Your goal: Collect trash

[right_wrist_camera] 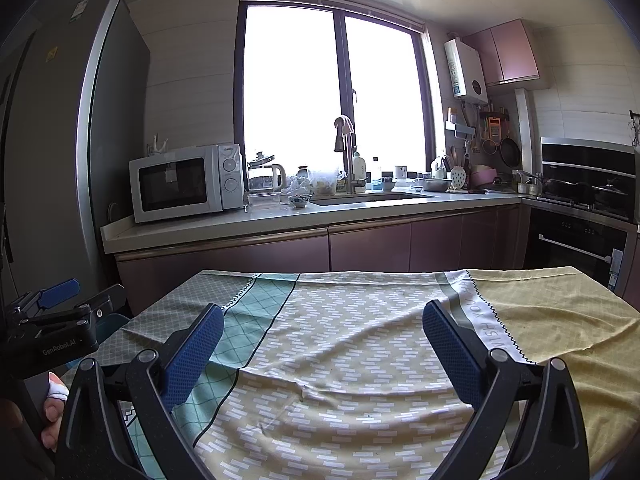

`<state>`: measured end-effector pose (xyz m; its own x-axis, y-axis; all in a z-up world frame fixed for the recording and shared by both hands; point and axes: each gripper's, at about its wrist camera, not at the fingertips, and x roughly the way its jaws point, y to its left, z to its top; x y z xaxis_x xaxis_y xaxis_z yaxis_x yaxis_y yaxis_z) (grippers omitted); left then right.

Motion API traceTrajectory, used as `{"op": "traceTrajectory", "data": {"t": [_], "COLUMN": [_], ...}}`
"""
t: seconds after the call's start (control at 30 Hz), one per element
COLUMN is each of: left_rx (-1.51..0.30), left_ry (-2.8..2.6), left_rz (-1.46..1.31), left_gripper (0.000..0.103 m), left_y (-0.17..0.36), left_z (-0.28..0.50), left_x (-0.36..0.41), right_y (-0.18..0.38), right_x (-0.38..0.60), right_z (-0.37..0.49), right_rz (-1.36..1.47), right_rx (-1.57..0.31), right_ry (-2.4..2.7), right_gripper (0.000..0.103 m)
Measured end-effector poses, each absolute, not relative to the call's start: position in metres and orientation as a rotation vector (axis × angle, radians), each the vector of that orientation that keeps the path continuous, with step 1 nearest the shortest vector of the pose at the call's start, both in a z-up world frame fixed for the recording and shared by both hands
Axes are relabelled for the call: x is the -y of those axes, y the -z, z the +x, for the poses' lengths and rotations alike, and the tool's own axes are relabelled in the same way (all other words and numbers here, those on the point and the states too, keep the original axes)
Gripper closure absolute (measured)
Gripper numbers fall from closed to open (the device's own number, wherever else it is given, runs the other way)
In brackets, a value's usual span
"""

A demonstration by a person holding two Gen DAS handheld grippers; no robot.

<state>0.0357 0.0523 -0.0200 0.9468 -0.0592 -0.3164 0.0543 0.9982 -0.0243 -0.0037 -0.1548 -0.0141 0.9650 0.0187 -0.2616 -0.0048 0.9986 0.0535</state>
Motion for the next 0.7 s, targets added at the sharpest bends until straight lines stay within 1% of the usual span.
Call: {"op": "traceTrajectory", "data": {"t": [0.7], "left_rx": [-0.325], "left_ry": [0.057], "left_rz": [-0.016], "left_gripper": [0.006], "left_y": [0.0235], "left_z": [0.0374], "left_x": [-0.0491], "right_y": [0.0132], "right_x": [0.1553], "right_z": [-0.0038], "right_rz": [0.054], "right_rx": [-0.267], "right_ry": [-0.009], "right_gripper": [0.007]}}
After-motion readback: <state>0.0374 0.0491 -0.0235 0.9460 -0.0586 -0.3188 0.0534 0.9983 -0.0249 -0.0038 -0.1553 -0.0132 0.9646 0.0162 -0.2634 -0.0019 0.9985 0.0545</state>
